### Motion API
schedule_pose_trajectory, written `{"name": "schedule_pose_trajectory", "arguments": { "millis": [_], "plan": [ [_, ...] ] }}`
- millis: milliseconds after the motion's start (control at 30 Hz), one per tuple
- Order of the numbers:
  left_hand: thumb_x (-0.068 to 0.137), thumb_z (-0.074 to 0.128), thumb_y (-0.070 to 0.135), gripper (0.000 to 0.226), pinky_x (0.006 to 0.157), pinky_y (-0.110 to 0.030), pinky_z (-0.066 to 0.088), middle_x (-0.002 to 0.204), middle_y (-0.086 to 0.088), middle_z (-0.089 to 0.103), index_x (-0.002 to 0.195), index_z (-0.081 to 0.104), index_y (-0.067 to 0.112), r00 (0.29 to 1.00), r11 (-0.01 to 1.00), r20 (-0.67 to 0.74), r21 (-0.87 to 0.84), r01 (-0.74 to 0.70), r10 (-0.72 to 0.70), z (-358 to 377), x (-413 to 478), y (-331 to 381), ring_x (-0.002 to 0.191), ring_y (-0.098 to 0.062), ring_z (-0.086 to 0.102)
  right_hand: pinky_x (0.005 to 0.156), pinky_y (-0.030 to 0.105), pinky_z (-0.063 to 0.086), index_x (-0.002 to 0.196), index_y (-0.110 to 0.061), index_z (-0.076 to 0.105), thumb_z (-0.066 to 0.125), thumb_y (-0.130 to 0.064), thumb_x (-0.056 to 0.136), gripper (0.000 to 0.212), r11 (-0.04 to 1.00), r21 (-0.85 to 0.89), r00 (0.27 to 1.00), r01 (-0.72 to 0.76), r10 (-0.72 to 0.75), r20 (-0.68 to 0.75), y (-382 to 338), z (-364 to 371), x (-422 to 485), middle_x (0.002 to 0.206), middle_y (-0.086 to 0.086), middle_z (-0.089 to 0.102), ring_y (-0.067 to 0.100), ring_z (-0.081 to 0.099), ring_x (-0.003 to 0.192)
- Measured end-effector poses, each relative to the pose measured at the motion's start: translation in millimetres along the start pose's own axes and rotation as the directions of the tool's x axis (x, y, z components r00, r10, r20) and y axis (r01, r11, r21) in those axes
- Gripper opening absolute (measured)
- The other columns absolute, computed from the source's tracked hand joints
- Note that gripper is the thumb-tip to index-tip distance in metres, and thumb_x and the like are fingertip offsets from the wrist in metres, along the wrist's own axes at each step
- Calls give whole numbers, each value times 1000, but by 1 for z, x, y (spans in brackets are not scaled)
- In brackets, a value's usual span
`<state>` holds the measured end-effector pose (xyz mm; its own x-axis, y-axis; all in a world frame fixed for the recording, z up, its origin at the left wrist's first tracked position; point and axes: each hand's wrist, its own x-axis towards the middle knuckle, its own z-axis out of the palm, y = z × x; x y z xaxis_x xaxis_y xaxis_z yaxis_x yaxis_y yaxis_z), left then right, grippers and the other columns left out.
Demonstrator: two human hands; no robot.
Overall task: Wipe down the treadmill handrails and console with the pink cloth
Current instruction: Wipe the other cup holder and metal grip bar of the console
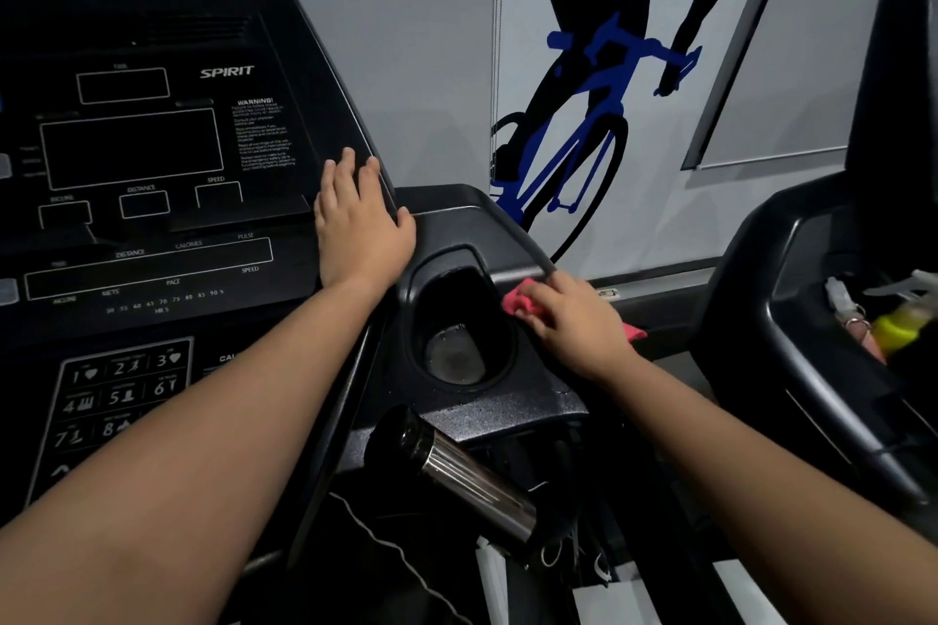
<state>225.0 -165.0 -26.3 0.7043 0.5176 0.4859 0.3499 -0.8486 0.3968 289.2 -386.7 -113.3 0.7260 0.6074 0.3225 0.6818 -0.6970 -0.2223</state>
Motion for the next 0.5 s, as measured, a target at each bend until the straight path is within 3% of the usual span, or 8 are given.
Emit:
{"name": "schedule_pose_trajectory", "arguments": {
  "millis": [133, 267, 400, 500],
  "plan": [
    [91, 51, 27, 62, 119, -43, 10, 158, -8, 13, 146, 29, 12, 1000, 1000, -1, 0, 2, -2, 1, 0, 0, 147, -24, 4, 52, 31, 47, 109, -30, 65, 45, -52, 86, 38, 977, 24, 977, 210, -209, -41, -8, -7, -48, 84, -3, 53, 22, 55, 73],
    [91, 50, 27, 62, 119, -43, 10, 159, -7, 11, 147, 28, 13, 1000, 1000, 10, 2, 9, -9, 1, -1, 0, 147, -24, 3, 57, 26, 46, 109, -28, 68, 49, -50, 85, 38, 954, 107, 959, 279, -282, 14, 8, -11, -54, 84, -4, 55, 18, 56, 73],
    [91, 50, 27, 61, 119, -44, 10, 159, -8, 12, 146, 28, 13, 1000, 1000, 11, 5, 9, -10, 1, -2, 1, 147, -24, 4, 65, 32, 47, 113, -28, 68, 57, -39, 88, 29, 990, 108, 996, 92, -93, 8, 12, -9, -18, 93, 2, 55, 25, 58, 86],
    [92, 50, 27, 61, 119, -43, 11, 159, -7, 12, 147, 28, 13, 1000, 1000, 13, 11, 11, -11, 0, -3, 1, 147, -24, 4, 70, 33, 48, 116, -35, 63, 53, -42, 90, 28, 999, 33, 999, -42, 42, -13, -1, -1, 0, 104, 1, 54, 24, 55, 96]
  ]
}}
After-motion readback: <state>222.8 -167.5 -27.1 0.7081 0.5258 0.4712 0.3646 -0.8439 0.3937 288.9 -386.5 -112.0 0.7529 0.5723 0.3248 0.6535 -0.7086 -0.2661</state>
